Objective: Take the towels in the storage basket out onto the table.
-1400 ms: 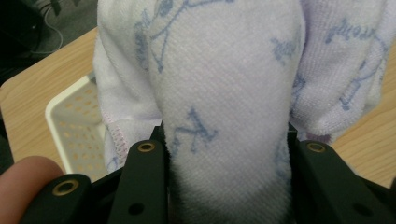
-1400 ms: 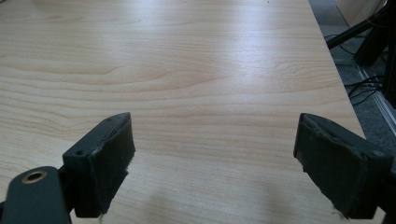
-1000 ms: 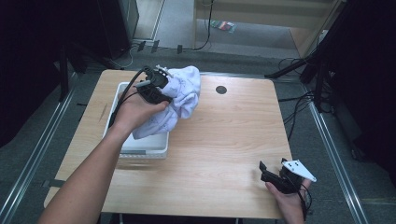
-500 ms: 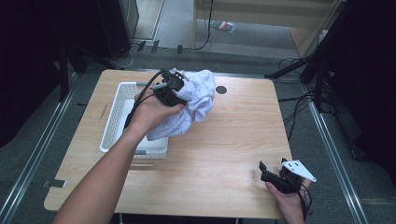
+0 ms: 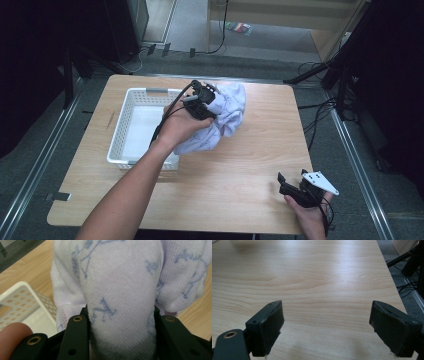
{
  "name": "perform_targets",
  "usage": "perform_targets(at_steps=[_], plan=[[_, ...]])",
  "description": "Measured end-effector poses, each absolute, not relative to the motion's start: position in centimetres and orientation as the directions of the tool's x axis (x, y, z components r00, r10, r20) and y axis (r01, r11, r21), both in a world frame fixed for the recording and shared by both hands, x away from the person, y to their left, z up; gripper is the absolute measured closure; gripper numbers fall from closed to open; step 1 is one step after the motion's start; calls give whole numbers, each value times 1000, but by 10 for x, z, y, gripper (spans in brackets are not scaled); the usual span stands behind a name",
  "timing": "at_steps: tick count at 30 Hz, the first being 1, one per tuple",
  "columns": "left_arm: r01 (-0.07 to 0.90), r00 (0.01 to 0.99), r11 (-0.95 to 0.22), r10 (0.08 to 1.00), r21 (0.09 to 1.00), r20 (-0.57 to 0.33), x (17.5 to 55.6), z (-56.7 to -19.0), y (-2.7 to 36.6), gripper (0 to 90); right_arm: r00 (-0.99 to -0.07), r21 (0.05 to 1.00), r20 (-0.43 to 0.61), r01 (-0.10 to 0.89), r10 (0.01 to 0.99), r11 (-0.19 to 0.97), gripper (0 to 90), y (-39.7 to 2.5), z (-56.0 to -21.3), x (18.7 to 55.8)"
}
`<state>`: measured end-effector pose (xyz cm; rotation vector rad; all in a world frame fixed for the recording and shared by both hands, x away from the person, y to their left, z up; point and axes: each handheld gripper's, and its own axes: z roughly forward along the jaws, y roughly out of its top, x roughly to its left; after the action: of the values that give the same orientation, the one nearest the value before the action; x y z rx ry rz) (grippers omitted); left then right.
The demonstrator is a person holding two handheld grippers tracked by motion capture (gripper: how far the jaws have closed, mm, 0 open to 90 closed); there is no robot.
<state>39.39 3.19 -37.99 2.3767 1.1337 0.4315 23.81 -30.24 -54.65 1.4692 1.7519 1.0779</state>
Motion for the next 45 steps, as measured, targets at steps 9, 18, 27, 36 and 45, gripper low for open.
perform_targets(at_steps=[9,18,27,36,45], plan=[[644,632,-554,774,527,40,393,-401,8,603,-208,872,51,485,977,58,121,-303,-546,238],[655,645,-564,764,503,18,391,-425,-13,590,-206,873,49,485,977,58,121,-302,-546,238],[671,643,-561,766,486,-4,390,-449,-28,530,-209,874,53,483,977,56,121,-303,-546,238],[713,624,-497,771,494,-125,391,-446,-23,99,-208,874,52,483,977,56,121,-303,-546,238],[695,622,-475,774,539,-120,387,-428,-3,0,-206,874,49,483,977,58,121,-303,-546,238]])
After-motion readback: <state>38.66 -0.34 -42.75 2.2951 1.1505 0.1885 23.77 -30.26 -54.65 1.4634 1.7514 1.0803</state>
